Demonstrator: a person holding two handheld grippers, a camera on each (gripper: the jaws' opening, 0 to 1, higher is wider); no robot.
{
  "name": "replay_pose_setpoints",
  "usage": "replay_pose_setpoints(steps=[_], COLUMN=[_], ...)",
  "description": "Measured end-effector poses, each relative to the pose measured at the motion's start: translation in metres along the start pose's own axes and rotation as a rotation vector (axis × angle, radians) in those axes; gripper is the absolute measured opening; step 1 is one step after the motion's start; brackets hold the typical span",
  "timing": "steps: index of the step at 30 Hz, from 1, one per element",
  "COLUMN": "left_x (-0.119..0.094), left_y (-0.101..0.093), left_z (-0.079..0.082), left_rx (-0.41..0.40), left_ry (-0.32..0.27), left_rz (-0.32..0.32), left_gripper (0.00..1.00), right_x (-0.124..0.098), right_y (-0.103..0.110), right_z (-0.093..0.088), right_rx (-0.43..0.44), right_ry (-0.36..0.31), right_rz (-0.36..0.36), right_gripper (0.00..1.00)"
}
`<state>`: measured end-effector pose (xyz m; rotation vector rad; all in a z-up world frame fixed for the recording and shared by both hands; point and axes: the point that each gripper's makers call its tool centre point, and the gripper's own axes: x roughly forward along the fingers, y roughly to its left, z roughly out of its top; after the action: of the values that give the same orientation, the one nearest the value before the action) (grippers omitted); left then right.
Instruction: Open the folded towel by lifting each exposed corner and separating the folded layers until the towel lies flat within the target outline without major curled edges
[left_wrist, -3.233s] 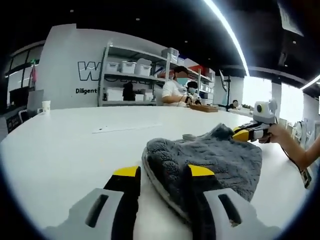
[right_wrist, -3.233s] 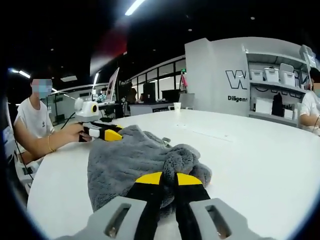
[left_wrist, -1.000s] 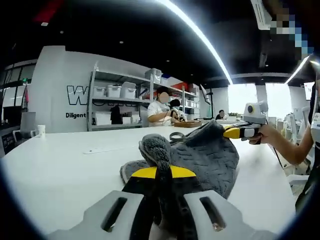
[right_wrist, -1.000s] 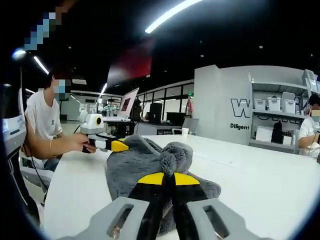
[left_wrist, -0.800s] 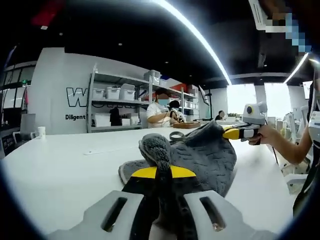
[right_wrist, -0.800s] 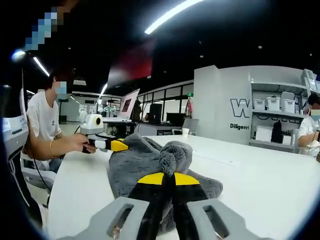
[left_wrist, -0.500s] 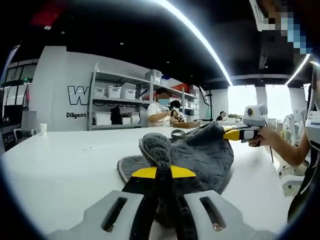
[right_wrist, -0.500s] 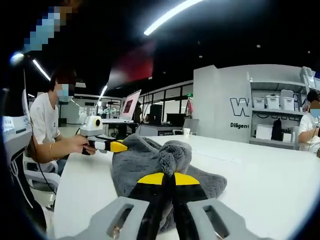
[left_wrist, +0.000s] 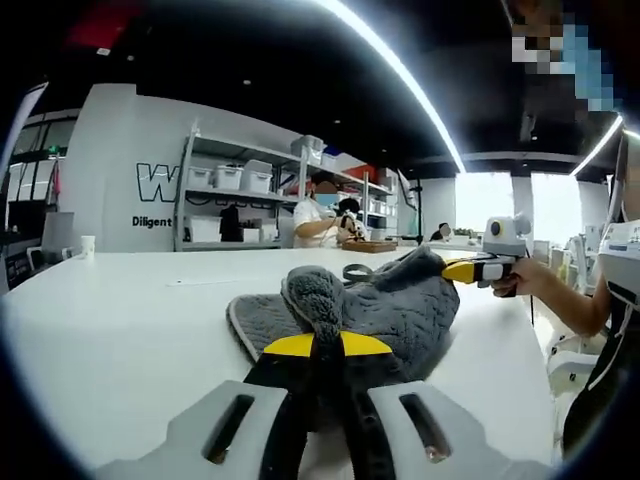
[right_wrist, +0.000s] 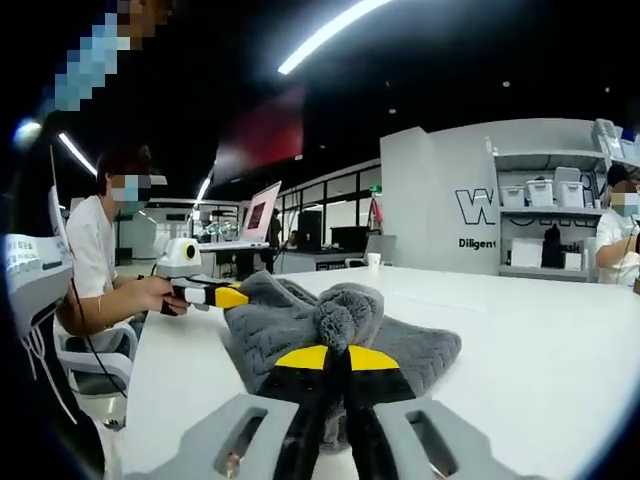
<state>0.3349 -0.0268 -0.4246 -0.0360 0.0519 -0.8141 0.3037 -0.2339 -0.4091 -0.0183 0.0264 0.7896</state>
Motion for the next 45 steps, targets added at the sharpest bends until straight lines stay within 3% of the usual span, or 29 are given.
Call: replay_pose_setpoints(steps=[9, 21, 45], left_x=[-0.013, -0.021, -0.043], left_y=[-0.011, -0.030, -0.045], left_z=[-0.012, -0.016, -0.032], left_rx=[-0.022, 0.002, 0.009], left_ry=[0.018, 0.041, 0.123], left_rz=[-0.001, -0.026, -0.022], left_gripper=[0.06, 0.06, 0.07], right_x=[-0.008, -0.016, -0.043], right_y=[0.007, 0.003, 0.030], right_z=[-0.012, -0.009, -0.031], right_rx=[0.042, 0.021, 0.079], right_ry=[0.006, 0.001, 0.029], right_rz=[-0.002, -0.017, 0.015], right_gripper=[0.00, 0.00, 0.00])
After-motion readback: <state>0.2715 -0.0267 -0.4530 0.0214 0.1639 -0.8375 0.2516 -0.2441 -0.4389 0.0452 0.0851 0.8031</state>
